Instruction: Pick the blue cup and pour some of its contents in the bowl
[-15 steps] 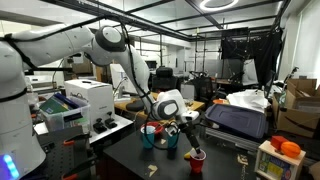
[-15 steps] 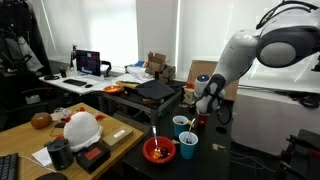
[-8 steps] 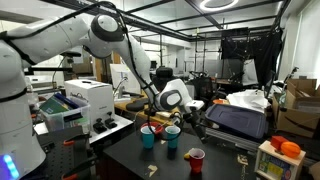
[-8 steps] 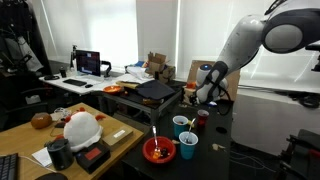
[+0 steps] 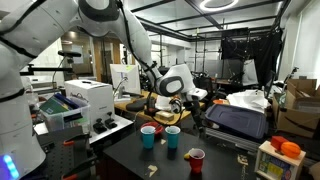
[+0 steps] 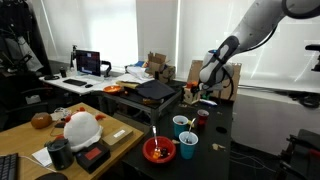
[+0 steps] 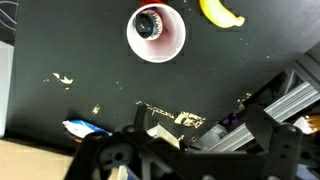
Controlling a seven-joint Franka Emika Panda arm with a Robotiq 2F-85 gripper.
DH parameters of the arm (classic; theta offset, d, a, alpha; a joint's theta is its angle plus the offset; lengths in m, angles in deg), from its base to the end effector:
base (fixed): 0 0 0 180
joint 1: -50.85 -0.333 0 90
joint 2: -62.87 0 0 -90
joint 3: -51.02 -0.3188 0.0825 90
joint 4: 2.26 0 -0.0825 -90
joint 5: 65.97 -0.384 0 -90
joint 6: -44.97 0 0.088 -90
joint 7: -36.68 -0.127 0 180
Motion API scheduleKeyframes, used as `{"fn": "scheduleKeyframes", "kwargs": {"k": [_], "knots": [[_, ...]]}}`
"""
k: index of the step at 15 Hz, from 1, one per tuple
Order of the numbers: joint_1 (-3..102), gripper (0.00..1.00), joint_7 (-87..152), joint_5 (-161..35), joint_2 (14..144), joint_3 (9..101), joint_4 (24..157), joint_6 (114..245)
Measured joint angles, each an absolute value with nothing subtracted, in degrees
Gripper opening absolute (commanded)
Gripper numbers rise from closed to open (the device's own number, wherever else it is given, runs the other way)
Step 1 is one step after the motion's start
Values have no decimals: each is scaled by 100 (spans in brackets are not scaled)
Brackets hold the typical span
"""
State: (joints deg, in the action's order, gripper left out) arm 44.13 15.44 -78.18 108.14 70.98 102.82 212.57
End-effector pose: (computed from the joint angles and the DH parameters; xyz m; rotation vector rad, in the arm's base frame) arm 0.6593 -0.1498 0.1398 2.8103 -0.9665 0.5556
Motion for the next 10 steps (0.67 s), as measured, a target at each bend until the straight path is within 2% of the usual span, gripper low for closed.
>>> {"fn": "scheduleKeyframes", "kwargs": {"k": [6, 10], "knots": [[5931, 100, 2098, -8486, 9735, 5508, 10416, 19932], [6281, 100, 2124, -9219, 9341, 5184, 10421, 19110]]}}
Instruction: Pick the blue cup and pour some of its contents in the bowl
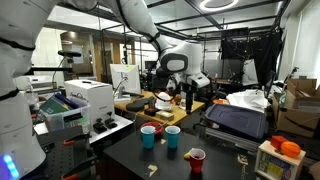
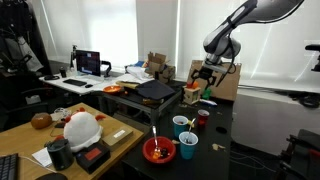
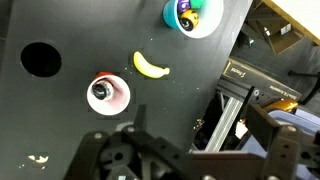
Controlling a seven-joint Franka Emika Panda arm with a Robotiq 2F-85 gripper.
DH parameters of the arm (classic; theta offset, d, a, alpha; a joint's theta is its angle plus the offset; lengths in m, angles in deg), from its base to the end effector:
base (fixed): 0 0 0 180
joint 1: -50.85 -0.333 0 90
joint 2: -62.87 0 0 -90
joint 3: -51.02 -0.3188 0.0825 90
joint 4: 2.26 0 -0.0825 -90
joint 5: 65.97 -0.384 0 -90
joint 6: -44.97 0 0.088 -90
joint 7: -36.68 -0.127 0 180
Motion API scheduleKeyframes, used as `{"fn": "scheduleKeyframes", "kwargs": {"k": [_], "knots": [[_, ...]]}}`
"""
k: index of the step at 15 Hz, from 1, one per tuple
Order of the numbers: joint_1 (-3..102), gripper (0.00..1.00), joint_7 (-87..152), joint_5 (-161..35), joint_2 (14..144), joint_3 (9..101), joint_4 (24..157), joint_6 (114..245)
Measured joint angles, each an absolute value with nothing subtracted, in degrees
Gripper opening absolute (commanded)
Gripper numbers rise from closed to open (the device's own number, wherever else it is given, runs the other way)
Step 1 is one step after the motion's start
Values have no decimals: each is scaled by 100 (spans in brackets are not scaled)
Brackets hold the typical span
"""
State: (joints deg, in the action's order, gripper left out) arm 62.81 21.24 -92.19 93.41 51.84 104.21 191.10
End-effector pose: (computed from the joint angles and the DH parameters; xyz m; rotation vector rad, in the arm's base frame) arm 0.6456 -0.1469 0.2295 -2.5989 1.1791 -0.2160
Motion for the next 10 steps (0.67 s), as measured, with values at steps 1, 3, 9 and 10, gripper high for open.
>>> {"fn": "scheduleKeyframes", "kwargs": {"k": [1, 3, 9, 10], "knots": [[6280, 100, 2035, -9303, 9282, 5188, 10426, 18999], [6245, 100, 1759, -9445, 9172, 5201, 10481, 18897], [5918, 100, 1228, -9387, 8800, 5284, 10885, 18893], [5845, 100, 1229, -9265, 8726, 5320, 10956, 18890]]}}
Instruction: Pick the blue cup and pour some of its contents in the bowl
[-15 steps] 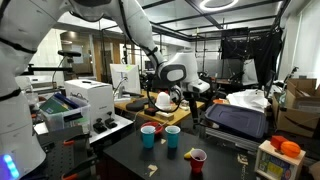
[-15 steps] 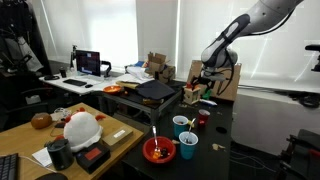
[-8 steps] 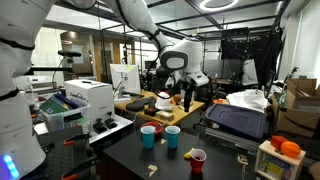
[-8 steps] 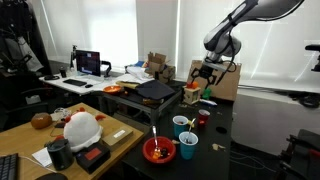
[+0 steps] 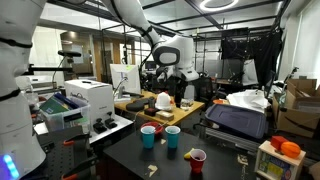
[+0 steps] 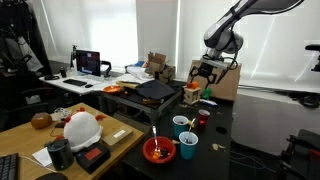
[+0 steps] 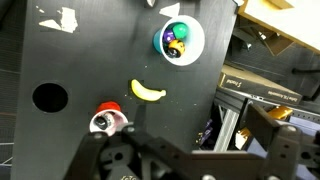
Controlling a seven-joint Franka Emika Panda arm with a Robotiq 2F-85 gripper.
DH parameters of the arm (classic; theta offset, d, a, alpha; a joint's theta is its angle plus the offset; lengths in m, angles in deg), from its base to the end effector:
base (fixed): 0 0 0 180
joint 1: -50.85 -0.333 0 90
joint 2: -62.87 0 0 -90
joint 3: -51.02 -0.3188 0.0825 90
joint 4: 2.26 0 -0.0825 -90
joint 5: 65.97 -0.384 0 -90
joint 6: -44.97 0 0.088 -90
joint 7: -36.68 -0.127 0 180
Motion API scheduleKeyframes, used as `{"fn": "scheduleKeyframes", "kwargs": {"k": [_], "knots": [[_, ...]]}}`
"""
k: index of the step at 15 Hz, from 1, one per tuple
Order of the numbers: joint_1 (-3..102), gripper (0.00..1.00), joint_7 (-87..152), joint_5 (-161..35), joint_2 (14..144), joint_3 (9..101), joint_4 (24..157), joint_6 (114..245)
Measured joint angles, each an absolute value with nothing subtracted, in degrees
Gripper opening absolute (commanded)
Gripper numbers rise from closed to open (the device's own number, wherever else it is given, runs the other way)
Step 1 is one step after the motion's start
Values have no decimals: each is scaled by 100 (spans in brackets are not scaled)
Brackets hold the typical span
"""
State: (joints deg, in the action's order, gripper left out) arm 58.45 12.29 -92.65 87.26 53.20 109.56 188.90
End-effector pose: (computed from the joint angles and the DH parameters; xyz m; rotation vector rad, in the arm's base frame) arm 0.6278 -0.1056 0.2556 -2.5253 1.3020 -0.1391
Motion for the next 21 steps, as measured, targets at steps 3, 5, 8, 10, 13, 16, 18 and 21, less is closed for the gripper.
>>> {"fn": "scheduleKeyframes", "kwargs": {"k": [3, 5, 8, 10, 13, 16, 18, 21], "knots": [[5720, 100, 1346, -8858, 8445, 5393, 11162, 18832], [5733, 100, 1675, -8754, 8200, 5401, 11262, 18625], [5812, 100, 2249, -8699, 7791, 5419, 11313, 17991], [5838, 100, 2559, -8542, 7540, 5479, 11312, 17538], [5840, 100, 2815, -8129, 7269, 5581, 11306, 17135], [5827, 100, 2972, -7534, 7170, 5606, 11306, 17123], [5797, 100, 3185, -7237, 7162, 5605, 11306, 17124], [5751, 100, 3719, -7089, 7162, 5574, 11308, 17128]]}}
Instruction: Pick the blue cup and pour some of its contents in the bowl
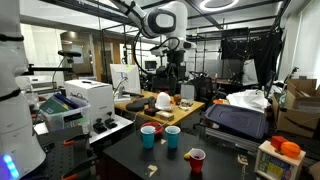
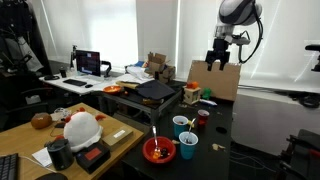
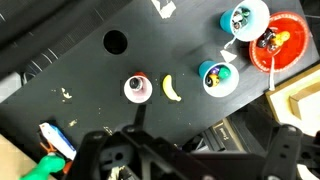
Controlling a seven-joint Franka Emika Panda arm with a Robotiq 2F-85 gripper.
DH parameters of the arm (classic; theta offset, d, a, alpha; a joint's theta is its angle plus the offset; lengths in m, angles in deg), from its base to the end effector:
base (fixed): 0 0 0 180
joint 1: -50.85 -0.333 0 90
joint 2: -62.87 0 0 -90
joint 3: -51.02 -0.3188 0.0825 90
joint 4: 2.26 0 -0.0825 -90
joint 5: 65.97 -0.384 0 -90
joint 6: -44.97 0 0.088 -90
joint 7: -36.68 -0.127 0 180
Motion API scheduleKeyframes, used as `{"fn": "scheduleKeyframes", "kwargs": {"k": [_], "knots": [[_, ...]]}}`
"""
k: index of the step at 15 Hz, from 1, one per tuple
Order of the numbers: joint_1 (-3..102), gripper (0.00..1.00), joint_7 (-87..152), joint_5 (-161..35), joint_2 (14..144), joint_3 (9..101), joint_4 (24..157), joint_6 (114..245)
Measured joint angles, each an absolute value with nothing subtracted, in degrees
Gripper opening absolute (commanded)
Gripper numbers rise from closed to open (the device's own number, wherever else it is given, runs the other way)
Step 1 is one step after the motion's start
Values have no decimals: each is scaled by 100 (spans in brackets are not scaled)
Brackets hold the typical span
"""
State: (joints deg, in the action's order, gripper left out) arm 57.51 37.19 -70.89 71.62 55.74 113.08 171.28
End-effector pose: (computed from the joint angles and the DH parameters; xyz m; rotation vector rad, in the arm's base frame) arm 0.5767 -0.1107 0.3655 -3.0657 0.3666 -0.0699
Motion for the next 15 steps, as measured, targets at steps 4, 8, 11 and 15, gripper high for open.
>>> {"fn": "scheduleKeyframes", "kwargs": {"k": [4, 8, 11, 15], "knots": [[5699, 100, 4288, -7089, 7176, 5506, 11311, 17128], [5697, 100, 4549, -7146, 7179, 5468, 11311, 17122], [5699, 100, 4549, -7145, 7203, 5469, 11310, 17124], [5699, 100, 4549, -7145, 7214, 5469, 11310, 17125]]}}
